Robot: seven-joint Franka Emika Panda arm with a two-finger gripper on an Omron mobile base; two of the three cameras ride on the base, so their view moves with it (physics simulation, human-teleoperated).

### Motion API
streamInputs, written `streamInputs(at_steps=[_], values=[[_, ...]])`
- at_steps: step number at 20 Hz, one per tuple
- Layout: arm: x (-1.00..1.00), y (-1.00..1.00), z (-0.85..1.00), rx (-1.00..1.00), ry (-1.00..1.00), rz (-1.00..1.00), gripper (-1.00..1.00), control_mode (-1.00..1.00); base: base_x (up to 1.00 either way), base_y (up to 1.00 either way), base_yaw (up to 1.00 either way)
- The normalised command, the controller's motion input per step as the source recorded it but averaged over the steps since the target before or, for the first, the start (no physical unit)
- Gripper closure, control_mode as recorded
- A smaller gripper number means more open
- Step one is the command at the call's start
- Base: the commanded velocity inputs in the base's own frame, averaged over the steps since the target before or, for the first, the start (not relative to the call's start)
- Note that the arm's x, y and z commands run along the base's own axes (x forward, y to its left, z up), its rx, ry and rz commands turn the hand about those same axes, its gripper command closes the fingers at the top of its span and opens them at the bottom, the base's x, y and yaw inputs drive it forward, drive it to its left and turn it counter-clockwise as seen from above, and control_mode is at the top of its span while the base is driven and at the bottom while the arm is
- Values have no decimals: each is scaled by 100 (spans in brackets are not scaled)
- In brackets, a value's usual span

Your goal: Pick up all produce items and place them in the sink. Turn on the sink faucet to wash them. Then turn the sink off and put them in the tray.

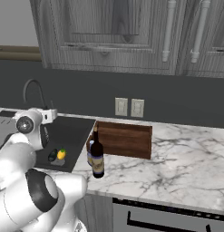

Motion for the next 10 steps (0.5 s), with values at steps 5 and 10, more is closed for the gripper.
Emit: streamInputs(at_steps=[5, 10], values=[[20, 0, 0, 0, 0, 0, -100, -100, 0, 0, 0], [20, 0, 0, 0, 0, 0, -100, -100, 0, 0, 0]])
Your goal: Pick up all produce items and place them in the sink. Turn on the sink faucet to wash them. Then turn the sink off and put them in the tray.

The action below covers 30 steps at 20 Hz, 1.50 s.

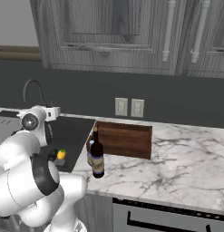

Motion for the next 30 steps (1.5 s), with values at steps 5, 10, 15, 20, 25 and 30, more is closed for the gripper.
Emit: streamInputs(at_steps=[5, 10, 15, 20, 25, 30], values=[[32, 4, -1, 0, 2, 0, -100, -100, 0, 0, 0], [36, 23, -15, 0, 4, 0, -100, -100, 0, 0, 0], [30, 22, -16, 0, 1, 2, -100, -100, 0, 0, 0], [45, 15, -14, 0, 7, 2, -100, -100, 0, 0, 0], [44, 3, -9, 0, 6, 4, -100, -100, 0, 0, 0], [46, 0, 0, 0, 4, 3, -100, -100, 0, 0, 0]])
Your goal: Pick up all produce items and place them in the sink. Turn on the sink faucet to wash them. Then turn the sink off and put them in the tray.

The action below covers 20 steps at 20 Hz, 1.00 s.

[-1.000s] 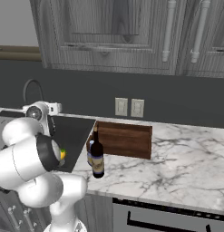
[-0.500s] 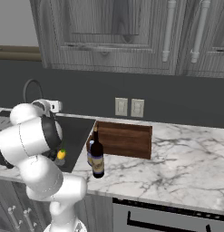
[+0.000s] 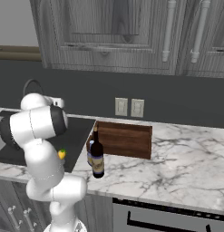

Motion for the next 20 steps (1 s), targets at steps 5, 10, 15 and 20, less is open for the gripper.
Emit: streamInputs(at_steps=[5, 10, 15, 20], values=[[44, 0, -1, 0, 2, 2, -100, -100, 0, 0, 0], [41, 4, -8, 0, 3, 2, -100, -100, 0, 0, 0], [37, 11, -16, 0, 3, 1, -100, -100, 0, 0, 0], [35, 16, -19, 0, 3, 1, -100, -100, 0, 0, 0]])
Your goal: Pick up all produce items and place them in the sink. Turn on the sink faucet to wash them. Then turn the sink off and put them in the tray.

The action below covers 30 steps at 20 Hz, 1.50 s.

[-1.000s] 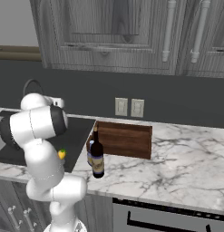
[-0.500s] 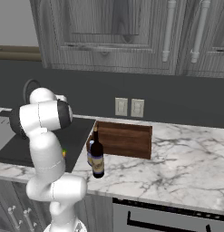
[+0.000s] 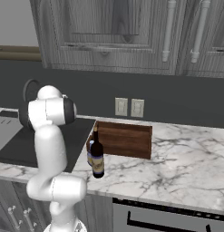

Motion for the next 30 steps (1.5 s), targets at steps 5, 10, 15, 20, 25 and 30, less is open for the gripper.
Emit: streamInputs(at_steps=[5, 10, 15, 20, 25, 30], values=[[23, 17, -21, 0, 2, 0, -100, -100, 0, 0, 0], [2, 5, -5, 0, 0, 0, -100, -100, 0, 0, 0], [6, 15, -16, 0, 1, 0, -100, -100, 0, 0, 0], [9, 28, -20, 0, 2, 0, -100, -100, 0, 0, 0], [2, 20, -6, 0, 1, 0, -100, -100, 0, 0, 0], [1, 28, -14, 0, 1, 0, -100, -100, 0, 0, 0]])
